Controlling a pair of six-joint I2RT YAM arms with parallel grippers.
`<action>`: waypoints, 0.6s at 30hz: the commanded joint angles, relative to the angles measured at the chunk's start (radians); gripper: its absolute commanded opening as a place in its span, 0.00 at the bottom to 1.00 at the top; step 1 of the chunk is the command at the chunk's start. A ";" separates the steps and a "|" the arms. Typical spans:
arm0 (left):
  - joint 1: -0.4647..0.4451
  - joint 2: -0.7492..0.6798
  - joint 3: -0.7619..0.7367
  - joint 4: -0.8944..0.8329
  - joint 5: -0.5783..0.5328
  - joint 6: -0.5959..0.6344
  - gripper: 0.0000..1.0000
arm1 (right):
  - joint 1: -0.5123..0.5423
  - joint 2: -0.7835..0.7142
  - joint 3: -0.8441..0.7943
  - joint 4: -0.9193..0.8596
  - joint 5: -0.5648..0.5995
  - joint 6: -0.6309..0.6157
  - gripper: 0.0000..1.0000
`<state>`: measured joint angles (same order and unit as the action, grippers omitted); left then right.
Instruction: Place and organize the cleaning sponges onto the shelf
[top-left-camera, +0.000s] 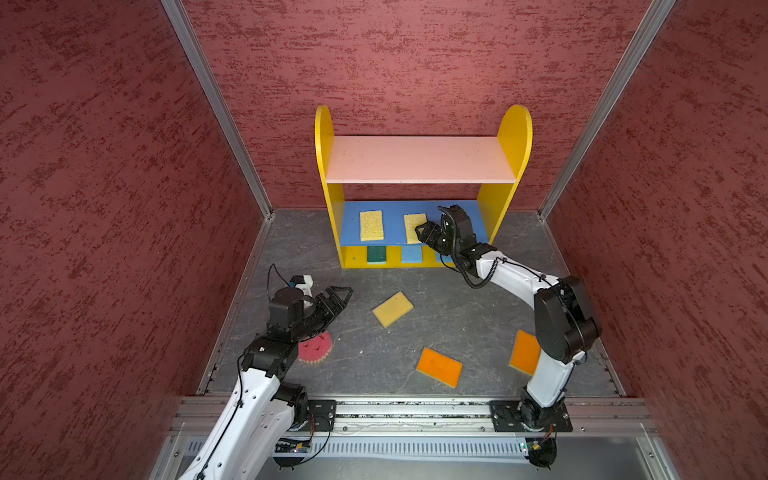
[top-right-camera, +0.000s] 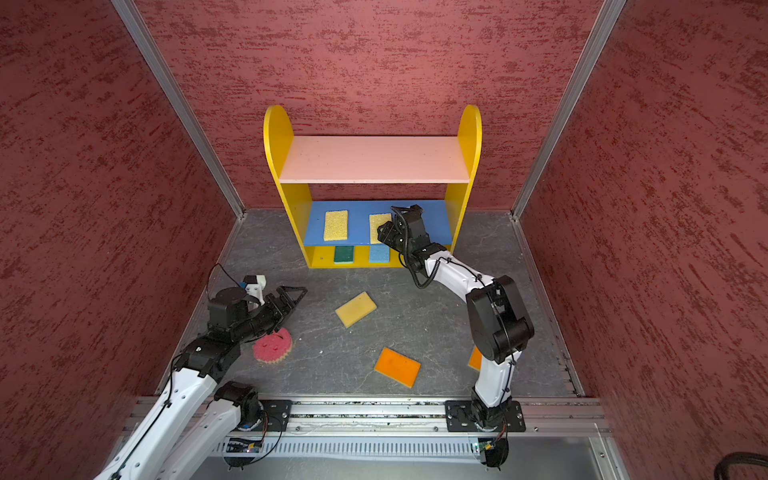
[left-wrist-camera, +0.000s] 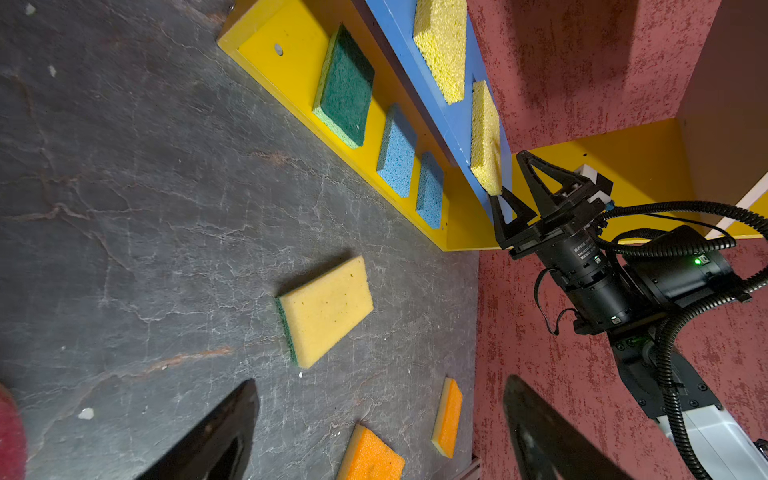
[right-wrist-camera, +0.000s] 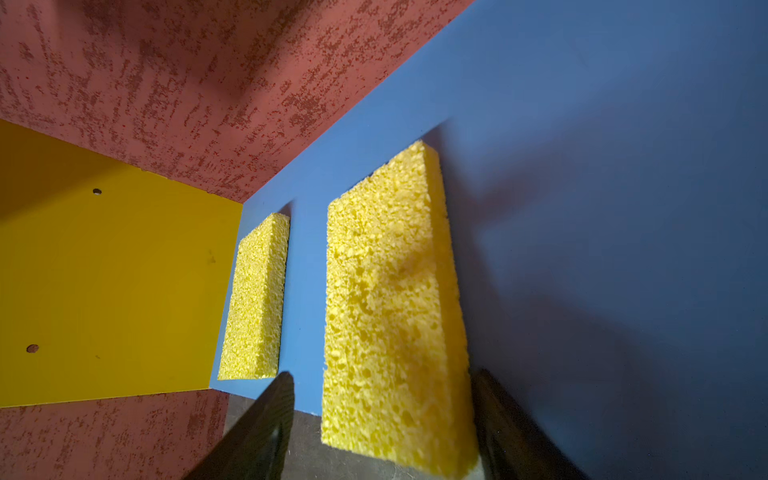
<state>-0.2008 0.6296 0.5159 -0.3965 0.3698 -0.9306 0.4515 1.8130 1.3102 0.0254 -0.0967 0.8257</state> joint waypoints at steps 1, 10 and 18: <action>0.007 0.000 -0.005 0.033 0.014 -0.006 0.92 | 0.011 -0.047 -0.032 -0.012 0.006 -0.004 0.71; 0.005 0.010 -0.007 0.039 0.015 -0.013 0.92 | 0.012 -0.123 -0.060 -0.053 0.091 -0.077 0.68; 0.006 0.021 -0.012 0.054 0.010 -0.015 0.92 | 0.012 -0.157 -0.115 -0.027 0.032 -0.072 0.00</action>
<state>-0.2008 0.6437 0.5159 -0.3801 0.3771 -0.9386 0.4591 1.6657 1.2064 -0.0051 -0.0597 0.7593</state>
